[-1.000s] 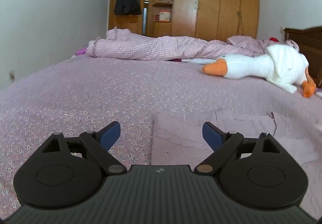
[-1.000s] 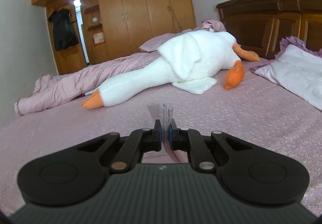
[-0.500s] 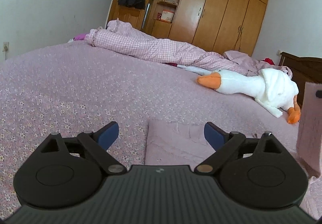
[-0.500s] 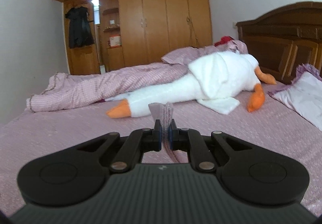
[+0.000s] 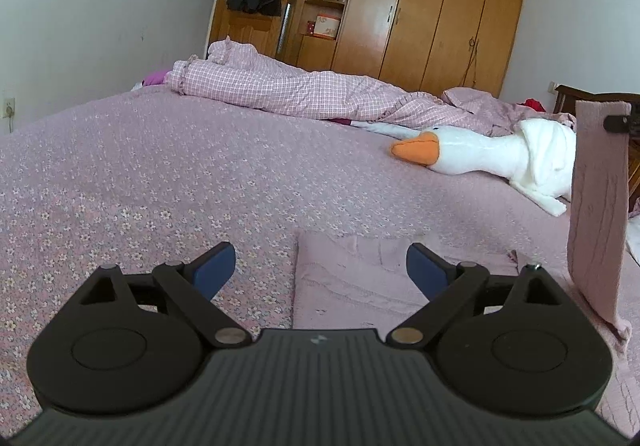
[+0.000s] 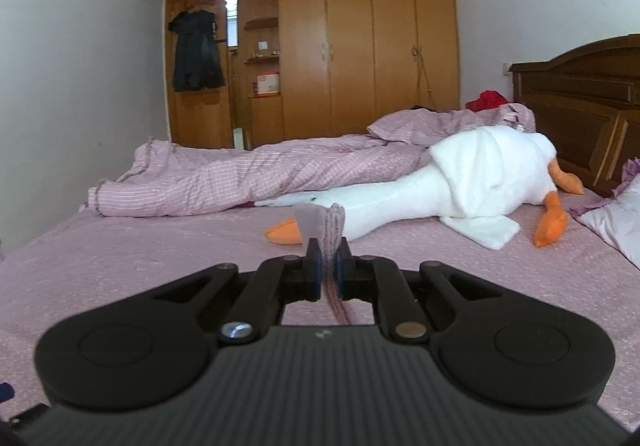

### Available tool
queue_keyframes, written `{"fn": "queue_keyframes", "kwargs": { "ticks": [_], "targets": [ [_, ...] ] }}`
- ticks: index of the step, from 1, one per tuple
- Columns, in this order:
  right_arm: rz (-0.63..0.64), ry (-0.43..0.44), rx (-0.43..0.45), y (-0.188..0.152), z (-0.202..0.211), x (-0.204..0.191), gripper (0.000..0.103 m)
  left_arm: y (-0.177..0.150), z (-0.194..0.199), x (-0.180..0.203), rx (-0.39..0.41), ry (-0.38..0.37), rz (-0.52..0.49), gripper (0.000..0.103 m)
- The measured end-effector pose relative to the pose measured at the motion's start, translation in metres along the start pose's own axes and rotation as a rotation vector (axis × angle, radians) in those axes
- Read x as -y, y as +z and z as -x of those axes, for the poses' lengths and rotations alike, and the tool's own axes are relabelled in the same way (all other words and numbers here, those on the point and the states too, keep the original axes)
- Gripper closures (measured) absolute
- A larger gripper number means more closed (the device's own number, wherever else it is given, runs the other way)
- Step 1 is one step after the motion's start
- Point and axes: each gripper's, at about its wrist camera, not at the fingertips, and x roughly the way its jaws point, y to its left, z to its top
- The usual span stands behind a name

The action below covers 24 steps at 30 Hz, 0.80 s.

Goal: Fold small clothes
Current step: 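Lift the held sleeve with the right tool and lay it across the body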

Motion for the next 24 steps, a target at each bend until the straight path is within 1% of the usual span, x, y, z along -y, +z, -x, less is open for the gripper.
{"fn": "queue_keyframes", "kwargs": {
  "ticks": [7, 13, 18, 21, 24],
  "targets": [
    [0.023, 0.035, 0.032, 0.004, 0.008, -0.014, 0.093, 0.000, -0.001, -0.003, -0.006, 0.008, 0.011, 0.007],
    [0.061, 0.046, 0.024, -0.001, 0.006, -0.022, 0.093, -0.002, -0.001, -0.005, -0.007, 0.012, -0.001, 0.007],
    [0.095, 0.065, 0.003, -0.024, 0.000, -0.033, 0.093, -0.003, -0.002, -0.005, -0.017, 0.015, -0.008, 0.007],
    [0.142, 0.084, -0.018, -0.047, -0.006, -0.046, 0.093, -0.005, -0.004, -0.004, -0.027, 0.020, -0.016, 0.006],
    [0.158, 0.110, -0.055, -0.073, -0.014, -0.060, 0.093, -0.007, -0.007, -0.004, -0.041, 0.027, -0.024, 0.006]
  ]
}}
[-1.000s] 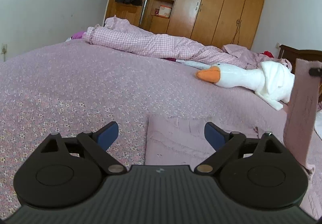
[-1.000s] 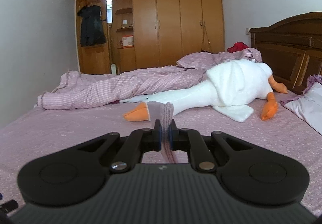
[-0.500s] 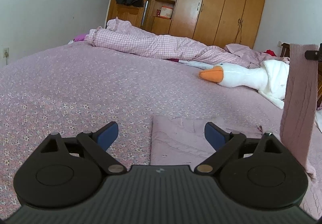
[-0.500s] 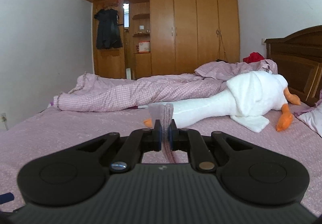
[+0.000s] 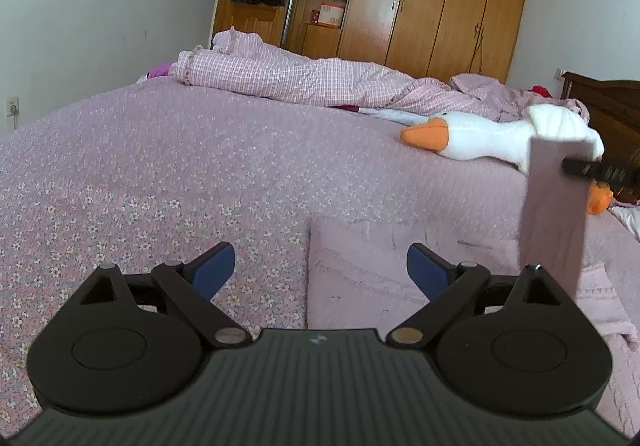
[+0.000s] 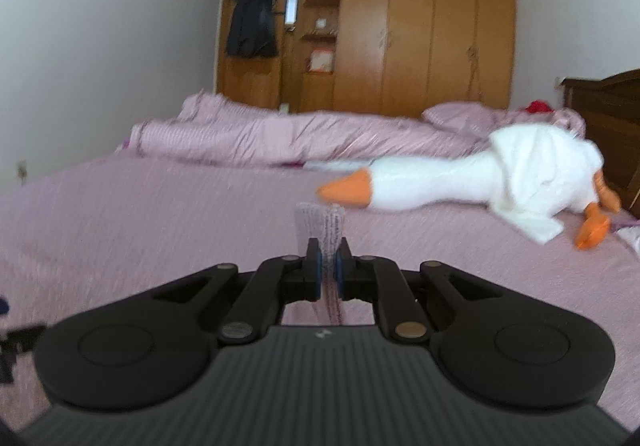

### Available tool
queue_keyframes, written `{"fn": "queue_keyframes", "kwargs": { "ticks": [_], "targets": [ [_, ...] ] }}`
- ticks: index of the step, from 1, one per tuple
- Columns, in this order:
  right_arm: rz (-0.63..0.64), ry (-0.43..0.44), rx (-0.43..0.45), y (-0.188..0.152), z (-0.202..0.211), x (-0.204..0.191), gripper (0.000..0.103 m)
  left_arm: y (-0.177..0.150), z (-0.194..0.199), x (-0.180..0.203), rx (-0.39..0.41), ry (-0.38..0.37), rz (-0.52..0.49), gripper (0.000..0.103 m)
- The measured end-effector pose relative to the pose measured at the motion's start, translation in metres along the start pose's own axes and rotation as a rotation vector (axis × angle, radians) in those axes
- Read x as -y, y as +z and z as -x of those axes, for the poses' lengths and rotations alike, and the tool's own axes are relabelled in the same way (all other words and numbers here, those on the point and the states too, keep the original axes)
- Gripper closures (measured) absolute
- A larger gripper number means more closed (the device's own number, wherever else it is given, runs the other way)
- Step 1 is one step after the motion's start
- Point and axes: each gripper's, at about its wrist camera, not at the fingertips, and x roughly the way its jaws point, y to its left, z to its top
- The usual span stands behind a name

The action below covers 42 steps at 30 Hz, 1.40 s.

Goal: Fold small clothes
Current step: 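Lift the held sleeve with the right tool and lay it across the body, then open the right tool to release the sleeve onto the cardigan, then move both tools down to the hem of the folded cardigan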

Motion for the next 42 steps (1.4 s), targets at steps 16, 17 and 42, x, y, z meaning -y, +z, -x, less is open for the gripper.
{"fn": "queue_keyframes", "kwargs": {
  "ticks": [16, 17, 42],
  "targets": [
    [0.188, 0.134, -0.097, -0.077, -0.026, -0.090, 0.092, 0.000, -0.012, -0.015, -0.043, 0.041, 0.033, 0.006],
    [0.209, 0.141, -0.106, -0.081, -0.026, -0.096, 0.091, 0.000, -0.012, -0.015, -0.043, 0.042, 0.031, 0.006],
    [-0.106, 0.346, -0.187, -0.107, 0.050, 0.001, 0.046, -0.031, -0.017, -0.010, -0.164, -0.100, 0.005, 0.006]
  ]
}}
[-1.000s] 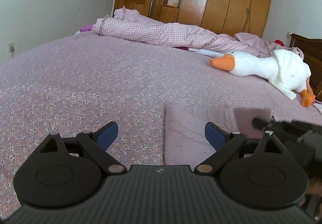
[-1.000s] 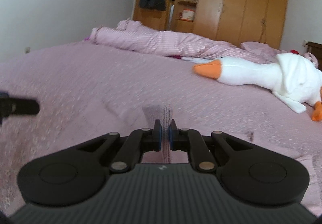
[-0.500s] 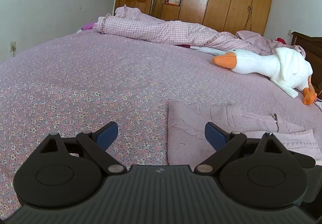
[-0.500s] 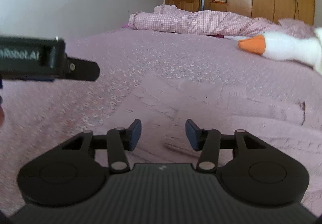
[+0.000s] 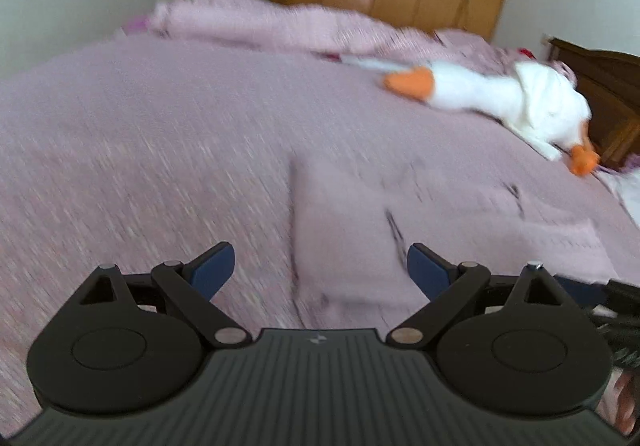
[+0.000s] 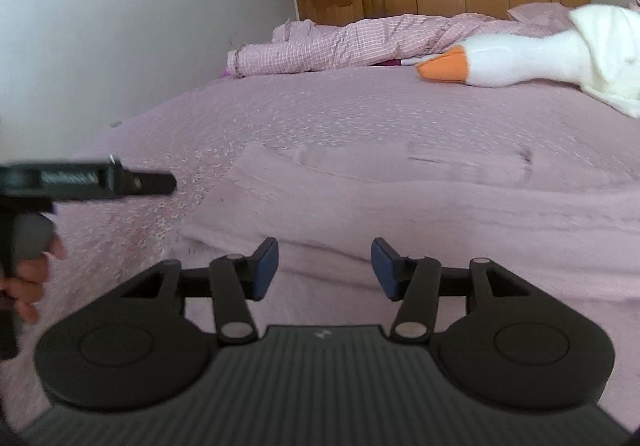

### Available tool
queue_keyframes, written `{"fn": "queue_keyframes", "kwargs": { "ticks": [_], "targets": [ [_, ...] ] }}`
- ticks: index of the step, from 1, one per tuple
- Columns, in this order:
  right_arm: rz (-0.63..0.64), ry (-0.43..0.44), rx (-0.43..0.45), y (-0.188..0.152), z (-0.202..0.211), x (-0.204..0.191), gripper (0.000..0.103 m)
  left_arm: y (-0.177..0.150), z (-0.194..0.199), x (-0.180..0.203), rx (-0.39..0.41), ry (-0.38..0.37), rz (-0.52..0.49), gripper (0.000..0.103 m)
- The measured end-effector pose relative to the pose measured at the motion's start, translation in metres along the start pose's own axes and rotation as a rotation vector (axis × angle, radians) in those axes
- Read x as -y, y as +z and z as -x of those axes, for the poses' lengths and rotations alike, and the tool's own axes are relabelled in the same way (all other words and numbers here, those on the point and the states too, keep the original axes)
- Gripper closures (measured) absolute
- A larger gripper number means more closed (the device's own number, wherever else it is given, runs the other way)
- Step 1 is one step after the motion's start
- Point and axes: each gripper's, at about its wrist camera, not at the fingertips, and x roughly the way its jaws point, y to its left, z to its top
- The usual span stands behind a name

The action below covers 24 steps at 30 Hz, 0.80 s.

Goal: Fold small clothes
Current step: 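Move both tools down to the hem of the folded cardigan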

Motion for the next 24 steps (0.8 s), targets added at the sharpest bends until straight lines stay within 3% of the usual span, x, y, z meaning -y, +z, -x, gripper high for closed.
{"fn": "queue_keyframes", "kwargs": {
  "ticks": [2, 4, 7, 10, 15, 18, 21, 24],
  "targets": [
    [-0.007, -0.004, -0.004, -0.007, 0.027, 0.020, 0.032, -0.010, -0.001, -0.004, -0.043, -0.026, 0.016, 0.006],
    [-0.015, -0.033, 0.000, -0.014, 0.053, 0.040, 0.027, -0.021, 0.001, -0.008, -0.084, -0.054, 0.029, 0.006],
    [-0.065, -0.071, 0.026, -0.033, 0.098, 0.074, 0.022, -0.038, 0.006, -0.017, -0.147, -0.128, 0.098, 0.005],
    [-0.174, -0.118, 0.066, -0.064, 0.146, 0.114, 0.019, -0.057, 0.018, -0.025, -0.151, -0.191, 0.164, 0.003],
    [-0.413, -0.199, 0.029, -0.110, 0.197, 0.169, 0.016, -0.089, 0.050, -0.015, -0.145, -0.214, 0.087, 0.003],
    [-0.523, -0.129, 0.031, -0.121, 0.209, 0.186, 0.019, -0.109, 0.075, -0.012, -0.183, -0.231, 0.061, 0.003],
    [-0.576, -0.082, -0.038, -0.136, 0.211, 0.193, 0.019, -0.120, 0.095, -0.009, -0.253, -0.238, 0.059, 0.003],
    [-0.586, -0.033, -0.044, -0.142, 0.218, 0.193, 0.019, -0.131, 0.107, -0.010, -0.289, -0.294, 0.124, 0.003]
  ]
}}
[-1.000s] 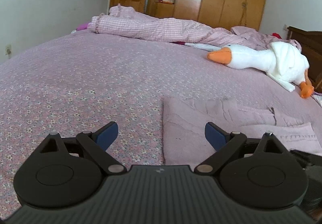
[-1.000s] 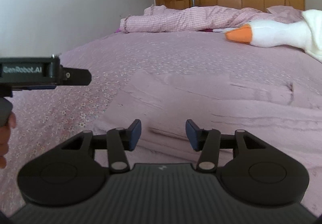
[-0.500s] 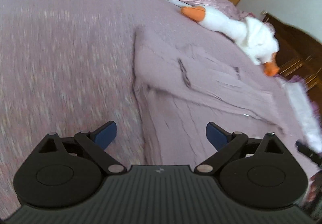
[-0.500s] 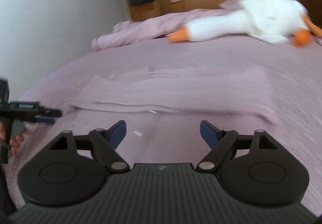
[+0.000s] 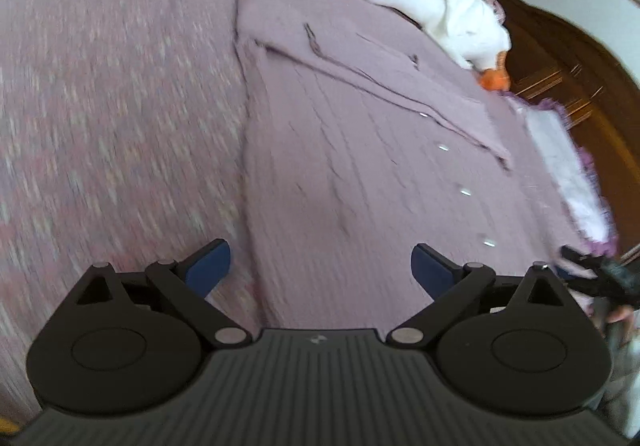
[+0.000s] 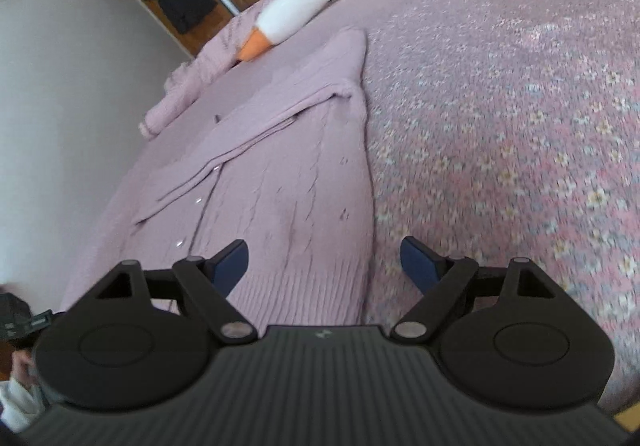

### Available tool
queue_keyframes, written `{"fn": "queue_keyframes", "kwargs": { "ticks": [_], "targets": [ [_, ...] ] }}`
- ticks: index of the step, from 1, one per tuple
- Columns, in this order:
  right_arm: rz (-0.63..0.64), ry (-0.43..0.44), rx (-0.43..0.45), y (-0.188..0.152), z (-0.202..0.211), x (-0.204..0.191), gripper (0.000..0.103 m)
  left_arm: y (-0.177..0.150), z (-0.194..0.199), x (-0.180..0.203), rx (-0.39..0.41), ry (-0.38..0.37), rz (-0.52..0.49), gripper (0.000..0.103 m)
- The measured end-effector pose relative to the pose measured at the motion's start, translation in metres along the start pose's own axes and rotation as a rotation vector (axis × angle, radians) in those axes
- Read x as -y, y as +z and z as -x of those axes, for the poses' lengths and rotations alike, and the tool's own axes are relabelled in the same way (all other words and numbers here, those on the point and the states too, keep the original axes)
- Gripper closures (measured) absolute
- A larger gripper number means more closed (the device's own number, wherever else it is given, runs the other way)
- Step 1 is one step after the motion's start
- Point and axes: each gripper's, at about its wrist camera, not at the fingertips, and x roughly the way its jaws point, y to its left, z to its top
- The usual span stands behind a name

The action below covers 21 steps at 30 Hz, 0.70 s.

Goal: Fold small clothes
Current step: 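Move both tools down to the hem of the folded cardigan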

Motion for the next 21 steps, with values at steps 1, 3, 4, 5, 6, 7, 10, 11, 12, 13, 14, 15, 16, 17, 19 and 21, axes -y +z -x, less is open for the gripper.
{"fn": "queue_keyframes", "kwargs": {
  "ticks": [1, 3, 4, 5, 6, 7, 10, 11, 12, 13, 14, 15, 16, 17, 19, 21],
  "targets": [
    [-0.019, 0.020, -0.009, -0.002, 0.002, 0.003, 0.019, -0.003, 0.002, -0.001, -0.004, -0.017, 0.018, 0.003],
    [-0.069, 0.050, -0.027, -0.006, 0.008, 0.010, 0.019, -0.009, 0.002, 0.000, -0.014, -0.038, 0.040, 0.004],
    [-0.096, 0.068, -0.039, -0.007, 0.013, 0.013, 0.019, -0.010, 0.002, 0.000, -0.009, -0.036, 0.050, 0.004],
    [-0.134, 0.098, -0.054, -0.011, 0.015, 0.017, 0.019, -0.010, 0.000, 0.000, -0.008, -0.041, 0.060, 0.004],
    [-0.161, 0.124, -0.066, -0.013, 0.021, 0.023, 0.018, -0.008, -0.003, 0.000, -0.006, -0.056, 0.071, 0.004],
    [-0.182, 0.154, -0.089, -0.016, 0.020, 0.024, 0.018, -0.006, -0.005, -0.001, -0.004, -0.068, 0.078, 0.004],
    [-0.161, 0.174, -0.114, -0.016, 0.013, 0.020, 0.017, 0.004, -0.014, -0.008, 0.014, -0.125, 0.115, 0.004],
    [-0.160, 0.183, -0.110, -0.016, 0.010, 0.020, 0.017, 0.008, -0.018, -0.012, 0.023, -0.152, 0.139, 0.004],
    [-0.166, 0.191, -0.105, -0.014, 0.009, 0.020, 0.017, 0.012, -0.022, -0.015, 0.029, -0.177, 0.157, 0.004],
    [-0.175, 0.199, -0.097, -0.012, 0.005, 0.020, 0.017, 0.017, -0.026, -0.019, 0.037, -0.198, 0.174, 0.004],
    [-0.185, 0.207, -0.090, -0.009, 0.001, 0.021, 0.018, 0.020, -0.029, -0.022, 0.048, -0.215, 0.185, 0.004],
    [-0.189, 0.215, -0.080, -0.006, -0.002, 0.023, 0.019, 0.023, -0.031, -0.024, 0.057, -0.230, 0.194, 0.004],
    [-0.190, 0.222, -0.074, -0.003, -0.002, 0.027, 0.019, 0.025, -0.032, -0.025, 0.060, -0.237, 0.198, 0.004],
    [-0.195, 0.227, -0.069, -0.001, -0.006, 0.027, 0.019, 0.025, -0.031, -0.024, 0.061, -0.237, 0.197, 0.004],
    [-0.192, 0.232, -0.064, -0.003, -0.006, 0.027, 0.020, 0.022, -0.029, -0.019, 0.053, -0.228, 0.176, 0.006],
    [-0.171, 0.227, -0.067, -0.007, -0.003, 0.024, 0.020, 0.011, -0.022, -0.014, 0.040, -0.224, 0.164, 0.008]
  ]
}}
